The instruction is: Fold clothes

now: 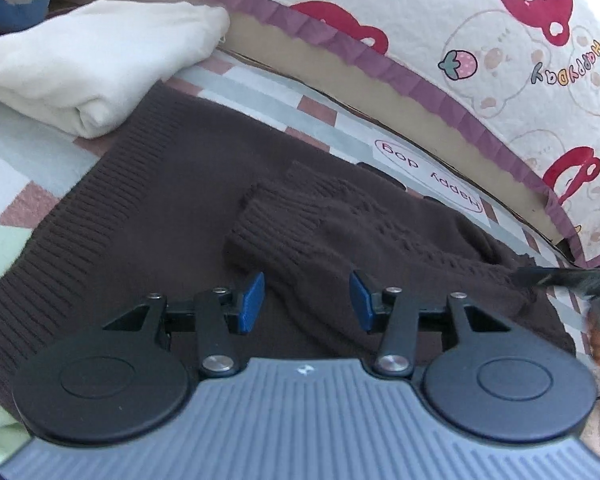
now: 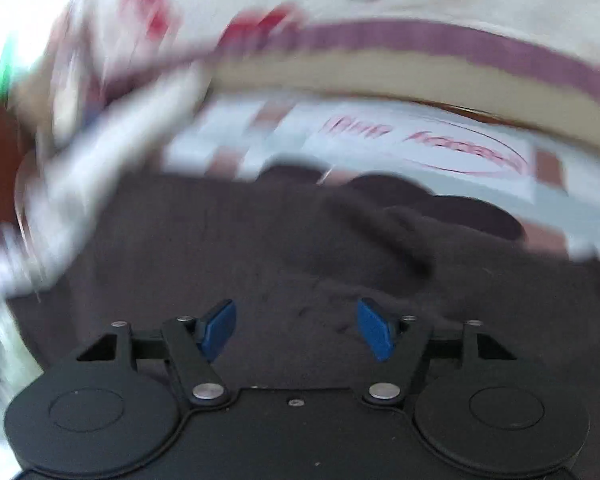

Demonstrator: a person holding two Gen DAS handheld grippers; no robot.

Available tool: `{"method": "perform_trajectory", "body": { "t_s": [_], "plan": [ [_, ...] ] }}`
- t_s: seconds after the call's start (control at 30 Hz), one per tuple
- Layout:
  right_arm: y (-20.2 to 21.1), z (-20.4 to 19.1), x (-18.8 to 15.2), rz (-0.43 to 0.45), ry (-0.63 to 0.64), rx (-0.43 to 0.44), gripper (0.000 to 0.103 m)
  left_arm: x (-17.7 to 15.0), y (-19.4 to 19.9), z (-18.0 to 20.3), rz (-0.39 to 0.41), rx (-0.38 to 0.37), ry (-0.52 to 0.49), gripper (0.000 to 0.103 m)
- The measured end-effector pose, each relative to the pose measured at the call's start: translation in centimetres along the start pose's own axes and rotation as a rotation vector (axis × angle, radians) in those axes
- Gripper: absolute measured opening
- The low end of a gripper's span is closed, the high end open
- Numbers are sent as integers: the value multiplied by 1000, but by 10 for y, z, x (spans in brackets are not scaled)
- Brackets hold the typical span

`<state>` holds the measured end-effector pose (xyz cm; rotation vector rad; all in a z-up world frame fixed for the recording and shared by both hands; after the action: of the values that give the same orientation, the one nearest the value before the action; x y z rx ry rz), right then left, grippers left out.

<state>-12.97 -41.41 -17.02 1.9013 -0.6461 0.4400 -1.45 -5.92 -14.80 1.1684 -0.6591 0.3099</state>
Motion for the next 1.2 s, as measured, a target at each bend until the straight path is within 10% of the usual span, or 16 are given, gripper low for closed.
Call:
{"method": "perform_trajectory", "body": {
  "t_s": [0.13,0.33,0.57,0.83,1.03,1.2],
  "plan": [
    [-39,-9,17,-59,114,-16,72,-4,-4,-2,-23,-7,4,46],
    [-76,15,37,-137,-79,-50,78,-8,-7,-10,-48,-3,24,46],
    [-27,-6,10,-16,-24,-14,14,-5,0,-7,-5,-21,5,49],
    [11,-25,-35,-89,85,216,13,-5,0,7,17,-111,19,60],
    [7,-32,-43,-136,84,226,14,-12,-9,16,-17,-94,-28,61],
    [0,-41,-44,-116,153,183,35,-19,-13,21,-40,-96,-76,61]
  ]
}}
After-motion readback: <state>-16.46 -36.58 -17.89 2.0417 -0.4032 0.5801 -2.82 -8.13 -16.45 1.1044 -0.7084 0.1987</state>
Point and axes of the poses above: each gripper's, at about its wrist camera, not at the fingertips, and y roughly against the way its jaws point, z to its right, x to its top, the point moved 2 cm from there along -y, roughly the way its jaws point, and after that the axes turned 15 degrees about x, right-handed, at the moved point
